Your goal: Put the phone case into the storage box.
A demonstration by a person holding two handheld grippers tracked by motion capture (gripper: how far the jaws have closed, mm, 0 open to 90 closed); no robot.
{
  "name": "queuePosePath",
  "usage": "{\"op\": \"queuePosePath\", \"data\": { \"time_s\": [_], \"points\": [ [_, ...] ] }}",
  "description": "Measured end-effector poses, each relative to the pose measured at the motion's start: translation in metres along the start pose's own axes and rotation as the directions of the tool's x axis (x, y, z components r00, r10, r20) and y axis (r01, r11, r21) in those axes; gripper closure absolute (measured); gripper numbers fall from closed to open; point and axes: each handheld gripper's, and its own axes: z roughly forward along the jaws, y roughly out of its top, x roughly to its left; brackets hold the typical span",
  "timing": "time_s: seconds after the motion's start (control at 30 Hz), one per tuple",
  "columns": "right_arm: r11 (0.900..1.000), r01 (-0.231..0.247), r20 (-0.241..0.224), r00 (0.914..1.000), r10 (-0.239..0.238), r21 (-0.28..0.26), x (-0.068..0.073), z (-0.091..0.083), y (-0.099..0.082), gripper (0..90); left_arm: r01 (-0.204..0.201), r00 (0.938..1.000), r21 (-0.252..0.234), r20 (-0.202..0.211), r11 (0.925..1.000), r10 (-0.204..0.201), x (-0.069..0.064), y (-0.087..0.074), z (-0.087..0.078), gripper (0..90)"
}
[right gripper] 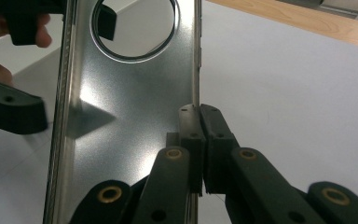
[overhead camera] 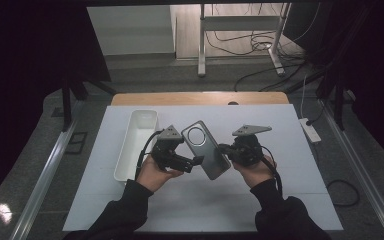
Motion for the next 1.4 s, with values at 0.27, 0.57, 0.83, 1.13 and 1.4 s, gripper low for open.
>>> {"op": "queuePosePath", "data": {
  "time_s": [0.27,0.57,0.83,1.13,1.4],
  "points": [
    [0.9999,0.015,0.002,0.9999,-0.015,-0.008,0.006,0.002,0.0,88.4,0.02,0.9995,0.019,0.023,0.9996,-0.02,0.001,-0.003,0.002,15.9],
    [0.9988,0.049,0.028,0.9984,-0.049,0.003,0.009,0.004,-0.002,88.2,0.113,0.9858,0.017,0.124,0.9935,-0.114,0.005,-0.005,0.0,58.3],
    [0.9977,0.067,0.023,0.9975,-0.067,0.012,0.013,0.007,-0.003,87.1,0.132,0.9748,0.005,0.18,0.9912,-0.131,0.007,-0.004,-0.005,79.0],
    [0.9986,0.052,-0.089,0.9946,-0.052,-0.006,0.005,0.0,-0.002,39.6,0.06,0.9903,0.04,0.124,0.9974,-0.064,0.01,-0.003,-0.012,79.1],
    [0.9991,0.036,-0.131,0.9909,-0.032,0.024,0.0,-0.002,0.001,0.0,0.026,0.9945,0.041,0.1,0.9988,-0.03,0.013,-0.002,-0.019,79.1]
  ]
}}
